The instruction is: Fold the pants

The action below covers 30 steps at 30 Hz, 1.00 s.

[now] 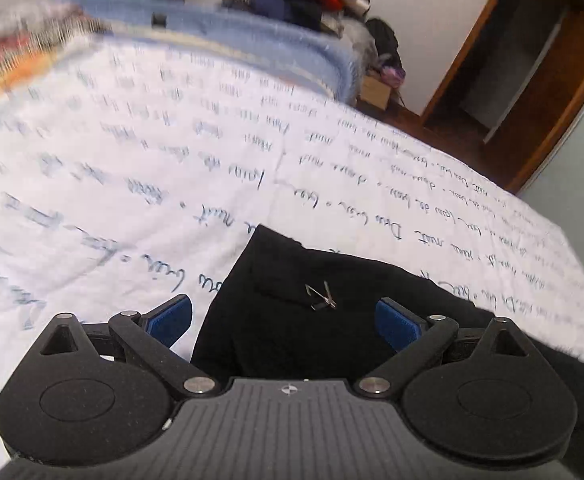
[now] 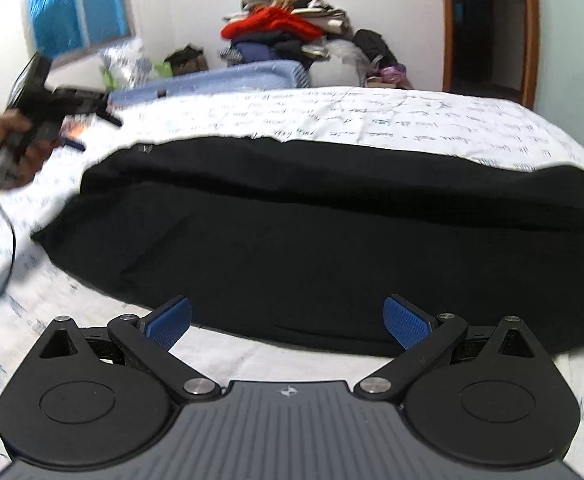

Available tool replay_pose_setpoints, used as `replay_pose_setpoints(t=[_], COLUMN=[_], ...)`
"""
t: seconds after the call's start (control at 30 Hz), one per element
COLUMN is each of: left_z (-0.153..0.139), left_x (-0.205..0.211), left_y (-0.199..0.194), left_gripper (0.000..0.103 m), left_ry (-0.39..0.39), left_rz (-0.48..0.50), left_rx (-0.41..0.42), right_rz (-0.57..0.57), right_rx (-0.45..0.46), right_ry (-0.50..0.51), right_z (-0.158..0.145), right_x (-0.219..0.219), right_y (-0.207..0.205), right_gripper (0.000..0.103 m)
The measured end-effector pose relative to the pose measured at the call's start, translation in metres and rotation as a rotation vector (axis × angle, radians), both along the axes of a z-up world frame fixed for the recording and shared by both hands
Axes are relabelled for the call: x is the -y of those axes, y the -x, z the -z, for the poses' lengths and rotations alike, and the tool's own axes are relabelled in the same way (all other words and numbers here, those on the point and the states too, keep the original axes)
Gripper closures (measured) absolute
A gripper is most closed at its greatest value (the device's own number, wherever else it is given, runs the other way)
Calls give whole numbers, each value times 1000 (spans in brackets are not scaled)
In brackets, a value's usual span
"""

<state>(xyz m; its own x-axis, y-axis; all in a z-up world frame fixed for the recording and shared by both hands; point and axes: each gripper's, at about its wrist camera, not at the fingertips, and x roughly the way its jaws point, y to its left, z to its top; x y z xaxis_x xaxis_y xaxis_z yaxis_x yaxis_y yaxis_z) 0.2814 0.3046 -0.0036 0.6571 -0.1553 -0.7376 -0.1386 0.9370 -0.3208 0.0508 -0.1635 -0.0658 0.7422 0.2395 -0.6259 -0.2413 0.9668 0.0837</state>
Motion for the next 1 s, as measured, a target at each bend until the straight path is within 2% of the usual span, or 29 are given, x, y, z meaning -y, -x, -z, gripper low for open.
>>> replay_pose_setpoints(t=[0.07, 0.13, 0.23, 0.37, 0.4, 0.5, 0.57, 0.6, 0.67, 0.7, 0.77, 0.83, 0.9, 1.0], left_z=[17, 35, 48, 51, 51, 53, 48, 46, 45, 41, 26, 5, -19, -51], left_x=[-10, -21, -28, -33, -33, -27, -20, -19, -16, -10, 9, 23, 31, 35], left_y=[-10, -23, -36, -51, -55, -68, -72, -75, -74, -68, -49, -23, 7, 44], left_gripper=[4, 4, 3, 3, 4, 22, 48, 89, 92, 94, 94, 95, 95, 95], left_ry=[85, 226, 297, 420, 431, 367, 271, 210, 145, 96, -61, -157, -197, -164], left_rz=[-16, 21, 55, 115, 109, 90, 93, 87, 97, 118, 174, 211, 247, 299], left_rx=[-42, -82, -86, -65, -66, -90, -97, -100, -88, -42, 74, 230, 390, 556], right_rz=[-14, -28, -46, -75, -83, -109, -117, -121, -130, -141, -200, -260, -348, -489], right_rx=[3, 5, -3, 2, 4, -2, -3, -2, 16, 45, 168, 296, 327, 277], right_ry=[42, 65, 76, 84, 84, 90, 83, 78, 45, 10, -74, -69, -2, 79], right_z=[0, -1, -2, -2, -2, -4, -6, -8, -12, -14, -20, -28, -40, -55], right_x=[-10, -20, -31, -43, -45, -51, -54, -54, -53, -50, -39, -29, -21, -8], right_y=[-6, -15, -26, -35, -37, -46, -52, -55, -60, -60, -61, -69, -92, -145], right_gripper=[0, 0, 0, 0, 0, 0, 0, 0, 0, 0, 0, 0, 0, 0])
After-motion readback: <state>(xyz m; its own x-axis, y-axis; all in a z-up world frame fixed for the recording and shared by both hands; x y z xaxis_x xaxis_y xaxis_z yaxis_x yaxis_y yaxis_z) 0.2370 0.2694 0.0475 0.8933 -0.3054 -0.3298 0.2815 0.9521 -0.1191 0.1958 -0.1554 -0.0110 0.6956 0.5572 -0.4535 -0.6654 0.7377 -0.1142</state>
